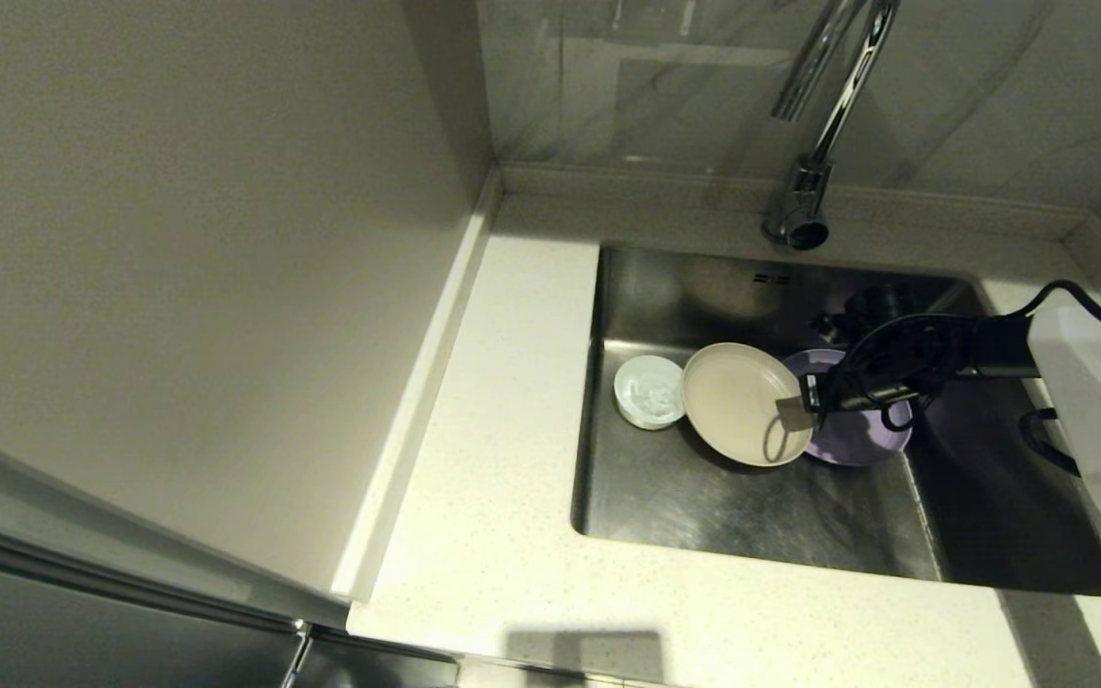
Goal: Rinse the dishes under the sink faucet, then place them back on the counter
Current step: Put a plate back to the table from the sink
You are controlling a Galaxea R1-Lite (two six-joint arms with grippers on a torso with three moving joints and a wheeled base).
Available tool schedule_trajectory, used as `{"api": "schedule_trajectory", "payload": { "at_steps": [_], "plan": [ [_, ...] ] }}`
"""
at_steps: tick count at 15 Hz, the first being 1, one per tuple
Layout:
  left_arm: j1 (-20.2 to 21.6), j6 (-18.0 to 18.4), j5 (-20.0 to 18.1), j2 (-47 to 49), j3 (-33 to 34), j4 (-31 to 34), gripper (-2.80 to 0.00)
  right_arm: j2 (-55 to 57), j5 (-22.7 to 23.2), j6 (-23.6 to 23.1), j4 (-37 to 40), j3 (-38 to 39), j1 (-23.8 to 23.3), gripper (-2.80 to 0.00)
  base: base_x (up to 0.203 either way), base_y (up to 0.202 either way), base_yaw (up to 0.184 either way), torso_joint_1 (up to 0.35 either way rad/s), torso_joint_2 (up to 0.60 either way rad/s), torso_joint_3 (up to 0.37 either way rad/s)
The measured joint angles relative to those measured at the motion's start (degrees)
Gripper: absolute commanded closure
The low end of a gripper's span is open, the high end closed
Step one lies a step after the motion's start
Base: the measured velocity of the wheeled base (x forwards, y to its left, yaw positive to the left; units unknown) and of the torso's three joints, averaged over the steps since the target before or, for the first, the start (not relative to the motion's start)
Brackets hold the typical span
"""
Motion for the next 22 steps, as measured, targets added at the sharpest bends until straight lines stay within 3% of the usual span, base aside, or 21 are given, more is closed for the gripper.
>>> {"api": "schedule_trajectory", "payload": {
  "at_steps": [6,16,22],
  "plan": [
    [0.0,0.0,0.0,0.0,0.0,0.0,0.0,-2.3,-0.2,3.0,0.2,1.2,-1.3,0.0,0.0,0.0,0.0,0.0,0.0,0.0],
    [0.0,0.0,0.0,0.0,0.0,0.0,0.0,-14.7,-0.3,3.0,0.0,11.7,-2.7,0.0,0.0,0.0,0.0,0.0,0.0,0.0],
    [0.0,0.0,0.0,0.0,0.0,0.0,0.0,-17.2,-0.5,2.3,0.0,13.5,-3.2,0.0,0.0,0.0,0.0,0.0,0.0,0.0]
  ]
}}
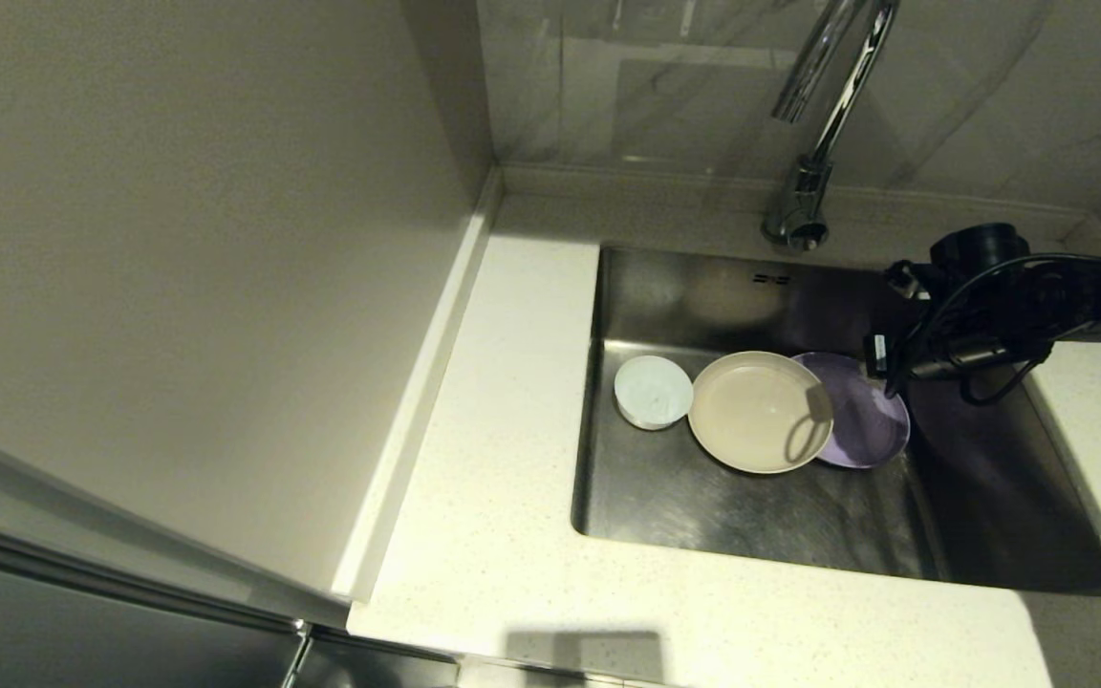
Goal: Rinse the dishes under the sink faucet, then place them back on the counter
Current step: Put a plate back to the table from the sink
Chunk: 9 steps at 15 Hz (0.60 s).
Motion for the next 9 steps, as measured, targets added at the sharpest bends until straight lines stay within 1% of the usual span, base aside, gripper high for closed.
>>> {"api": "schedule_trajectory", "payload": {
  "at_steps": [2,3,4,5,9],
  "plan": [
    [0.0,0.0,0.0,0.0,0.0,0.0,0.0,0.9,-0.5,-1.6,-0.2,0.0,0.0,0.0,0.0,0.0,0.0,0.0,0.0,0.0],
    [0.0,0.0,0.0,0.0,0.0,0.0,0.0,1.6,-0.8,-3.3,-0.3,-0.1,0.0,-2.8,0.0,0.0,0.0,0.0,0.0,0.0],
    [0.0,0.0,0.0,0.0,0.0,0.0,0.0,2.4,-0.9,-4.7,-0.3,-0.1,0.0,-2.8,0.0,0.0,0.0,0.0,0.0,0.0],
    [0.0,0.0,0.0,0.0,0.0,0.0,0.0,3.2,-1.0,-5.2,-0.3,-0.3,0.0,-2.8,0.0,0.0,0.0,0.0,0.0,0.0],
    [0.0,0.0,0.0,0.0,0.0,0.0,0.0,5.6,-0.4,-5.3,-1.0,-1.8,0.4,-2.8,0.0,0.0,0.0,0.0,0.0,0.0]
  ]
}}
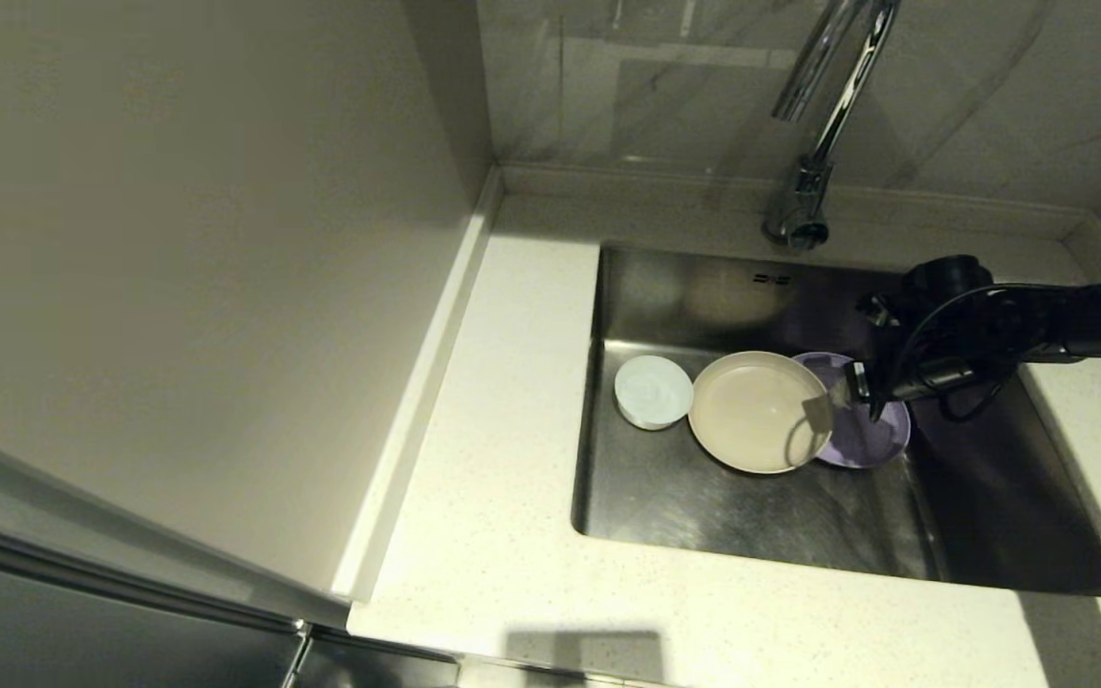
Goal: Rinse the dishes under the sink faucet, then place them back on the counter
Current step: Put a plate back to the table from the sink
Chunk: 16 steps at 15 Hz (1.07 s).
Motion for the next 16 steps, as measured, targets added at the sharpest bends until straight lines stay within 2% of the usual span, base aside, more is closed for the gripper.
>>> {"api": "schedule_trajectory", "payload": {
  "at_steps": [7,13,14,16],
  "plan": [
    [0.0,0.0,0.0,0.0,0.0,0.0,0.0,4.8,4.4,0.0,-2.2,-6.2,0.4,-2.8,0.0,0.0,0.0,0.0,0.0,0.0],
    [0.0,0.0,0.0,0.0,0.0,0.0,0.0,8.7,5.2,-0.1,-2.1,-7.9,0.8,-2.8,0.0,0.0,0.0,0.0,0.0,0.0],
    [0.0,0.0,0.0,0.0,0.0,0.0,0.0,9.1,5.2,-0.1,-2.1,-8.0,0.8,0.0,0.0,0.0,0.0,0.0,0.0,0.0],
    [0.0,0.0,0.0,0.0,0.0,0.0,0.0,9.8,5.1,-0.2,-2.1,-8.1,0.9,0.0,0.0,0.0,0.0,0.0,0.0,0.0]
  ]
}}
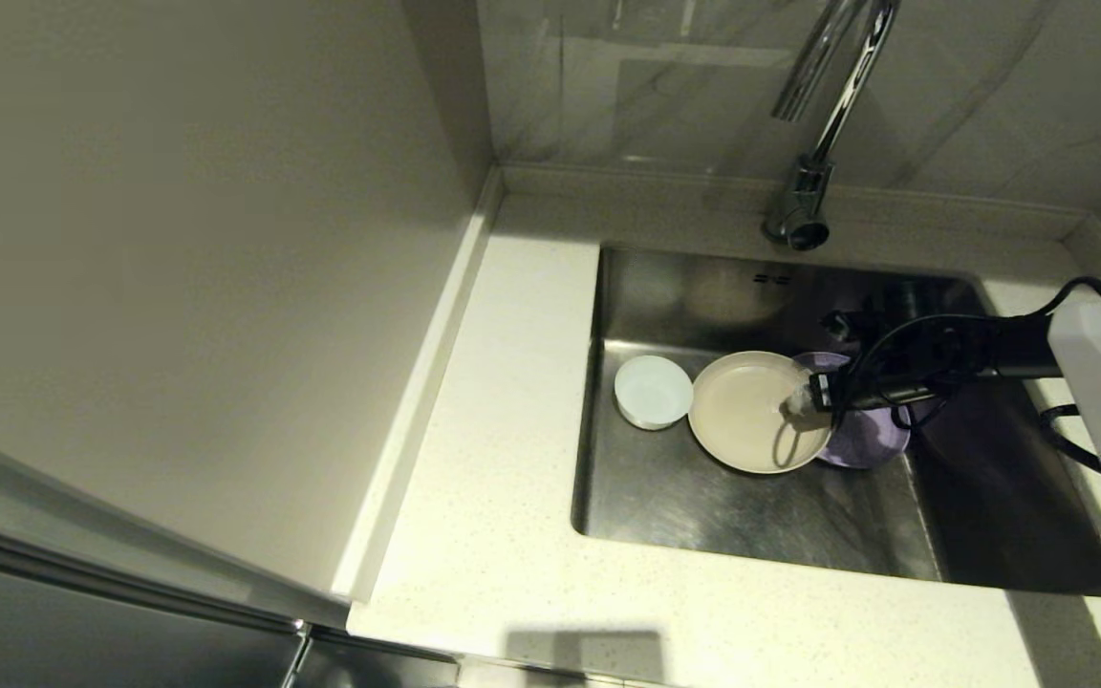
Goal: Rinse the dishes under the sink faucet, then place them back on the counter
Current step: Put a plate back to the table from the sink
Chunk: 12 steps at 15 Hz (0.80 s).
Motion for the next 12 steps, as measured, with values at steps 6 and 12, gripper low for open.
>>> {"api": "schedule_trajectory", "payload": {
  "at_steps": [6,12],
  "plan": [
    [0.0,0.0,0.0,0.0,0.0,0.0,0.0,1.9,-0.1,0.1,-0.2,-1.9,0.0,0.0,0.0,0.0,0.0,0.0,0.0,0.0],
    [0.0,0.0,0.0,0.0,0.0,0.0,0.0,-0.1,-1.3,0.4,0.1,-0.7,-0.6,0.0,0.0,0.0,0.0,0.0,0.0,0.0]
  ]
}}
